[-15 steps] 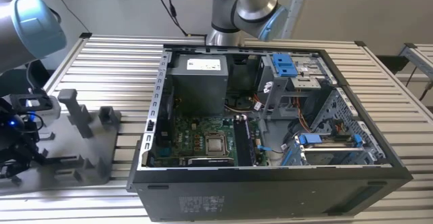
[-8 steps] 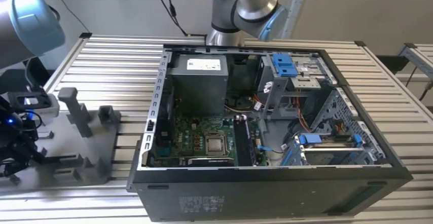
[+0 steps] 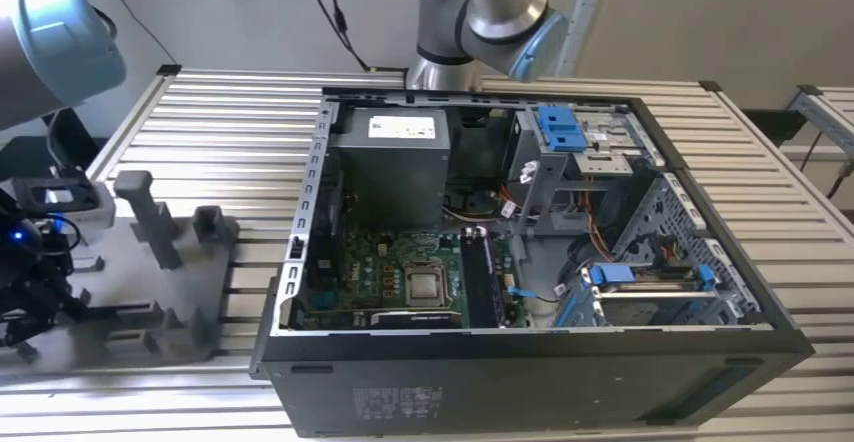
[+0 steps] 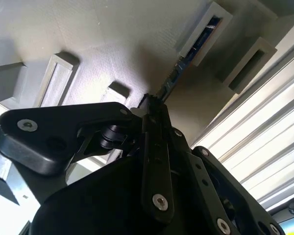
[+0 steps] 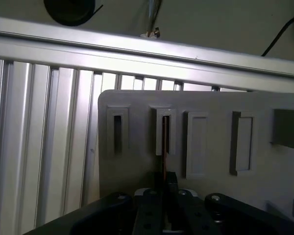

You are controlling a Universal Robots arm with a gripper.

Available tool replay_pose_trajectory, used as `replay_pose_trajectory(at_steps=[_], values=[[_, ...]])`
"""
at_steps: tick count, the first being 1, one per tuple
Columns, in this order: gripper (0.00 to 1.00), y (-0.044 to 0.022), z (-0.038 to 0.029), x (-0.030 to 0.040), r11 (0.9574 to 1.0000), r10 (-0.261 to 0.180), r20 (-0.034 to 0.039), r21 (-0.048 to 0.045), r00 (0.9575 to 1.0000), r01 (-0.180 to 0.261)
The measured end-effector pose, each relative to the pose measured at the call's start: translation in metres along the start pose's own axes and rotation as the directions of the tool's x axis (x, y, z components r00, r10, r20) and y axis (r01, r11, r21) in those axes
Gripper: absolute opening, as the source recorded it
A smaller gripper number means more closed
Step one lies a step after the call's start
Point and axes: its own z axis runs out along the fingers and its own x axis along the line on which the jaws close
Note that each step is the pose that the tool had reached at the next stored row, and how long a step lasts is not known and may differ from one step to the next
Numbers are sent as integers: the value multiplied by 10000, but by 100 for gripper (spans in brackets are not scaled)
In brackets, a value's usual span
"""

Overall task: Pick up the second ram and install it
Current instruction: 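Pick up the second ram and move it above second insertion slot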

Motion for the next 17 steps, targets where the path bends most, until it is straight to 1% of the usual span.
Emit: replay_pose_trajectory(at_steps=[1, 2, 3, 4, 5, 6, 7, 8, 10, 12, 13, 17], values=[[15, 0, -1, -1, 10000, -5, 143, 12, 9999, 5], [15, 1, -2, -2, 10000, -6, 187, 17, 9998, 6], [15, 0, -4, -2, 10000, -5, 184, 18, 9998, 5], [15, 0, -8, -2, 10000, -5, 146, 15, 9999, 4], [15, 0, -10, -2, 10000, -3, 86, 10, 10000, 3], [15, 0, -11, -1, 10000, -3, 74, 9, 10000, 2], [15, 0, -13, 0, 10000, -10, 167, 15, 9999, 9], [15, 1, -18, -3, 10000, -10, 235, 22, 9997, 10], [15, 0, -25, -4, 10000, -3, 98, 12, 10000, 3], [15, 1, -43, -5, 10000, -4, 98, 10, 10000, 4], [15, 2, -68, -9, 10000, -4, 95, 10, 10000, 4], [15, 7, -234, -31, 10000, -3, 95, 10, 10000, 3]])
